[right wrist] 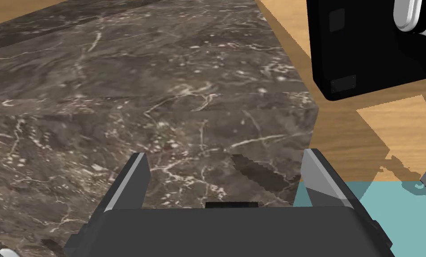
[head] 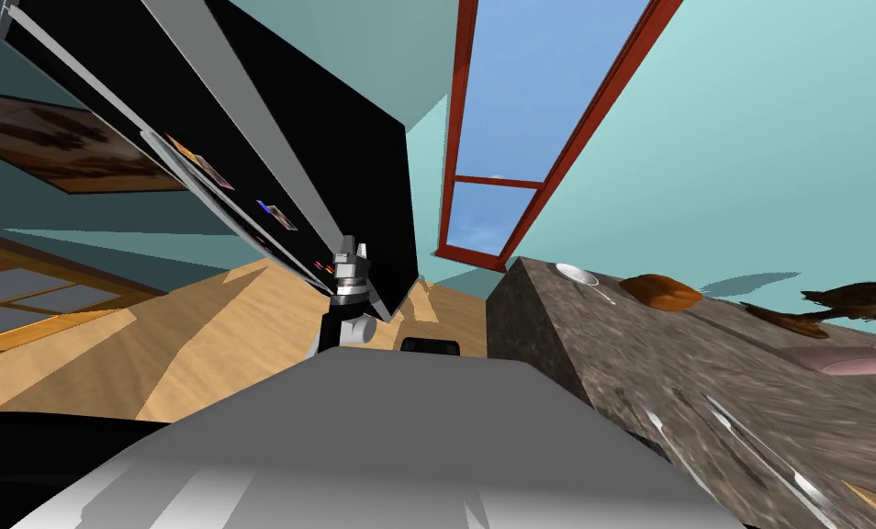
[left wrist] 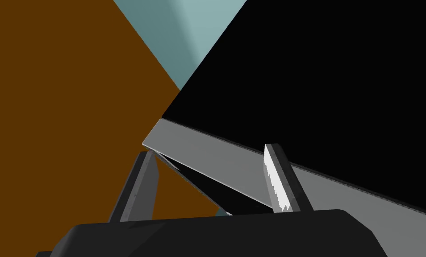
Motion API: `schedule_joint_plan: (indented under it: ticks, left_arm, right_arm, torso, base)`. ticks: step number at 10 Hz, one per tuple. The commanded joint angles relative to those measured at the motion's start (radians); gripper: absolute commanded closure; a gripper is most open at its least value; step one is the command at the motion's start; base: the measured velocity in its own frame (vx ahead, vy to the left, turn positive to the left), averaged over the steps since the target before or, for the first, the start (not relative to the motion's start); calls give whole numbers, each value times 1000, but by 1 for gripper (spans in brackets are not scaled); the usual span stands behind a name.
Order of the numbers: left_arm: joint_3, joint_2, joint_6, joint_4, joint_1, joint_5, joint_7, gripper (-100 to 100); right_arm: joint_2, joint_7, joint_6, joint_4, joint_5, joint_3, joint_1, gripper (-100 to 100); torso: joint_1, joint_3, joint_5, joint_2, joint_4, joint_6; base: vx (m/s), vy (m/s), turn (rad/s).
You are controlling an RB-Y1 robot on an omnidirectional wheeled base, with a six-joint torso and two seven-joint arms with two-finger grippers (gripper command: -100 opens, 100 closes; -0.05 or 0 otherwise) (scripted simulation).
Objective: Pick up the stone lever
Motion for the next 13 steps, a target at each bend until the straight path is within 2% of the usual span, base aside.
schedule_joint_plan:
  ticks: [1,3,4,5,6,9,10,11,12,13]
  left_arm:
    - [0,0,0,0,0,0,0,0]
    - [0,0,0,0,0,0,0,0]
    - [0,0,0,0,0,0,0,0]
    - [0,0,0,0,0,0,0,0]
    - [0,0,0,0,0,0,0,0]
    - [0,0,0,0,0,0,0,0]
    - [0,0,0,0,0,0,0,0]
    - [0,0,0,0,0,0,0,0]
    - [0,0,0,0,0,0,0,0]
    - [0,0,0,0,0,0,0,0]
  right_arm:
    - [-33,9,-17,28,3,-23,13,-100]
    - [-51,15,-22,35,3,-40,13,-100]
    - [-47,12,-23,41,4,-28,2,-100]
    - [-48,12,-23,41,4,-29,2,0]
    - [-38,12,-8,43,15,-1,-32,-100]
    - [-22,12,16,46,32,45,-89,-100]
    - [-18,12,21,47,36,55,-100,-100]
    - [-21,11,17,46,32,45,-89,-100]
    - [-20,12,17,47,33,47,-91,100]
    - [-20,12,17,46,33,47,-91,100]
  torso:
    - [0,0,0,0,0,0]
    - [2,-1,0,-1,0,0]
    - [2,1,1,2,0,0]
    - [3,5,1,9,2,1]
    - [3,9,1,15,4,2]
    - [1,12,0,20,5,2]
    - [1,12,0,20,5,2]
    - [1,12,0,20,5,2]
    - [2,12,0,20,5,2]
    - [2,12,1,20,5,2]
  base:
    - [261,10,104]
    - [251,8,89]
    - [85,-1,23]
    - [19,-1,1]
    - [6,-16,11]
    - [-5,-25,7]
    - [-3,-21,8]
    - [-1,-8,1]
    - [0,0,0]
    - [0,0,0]
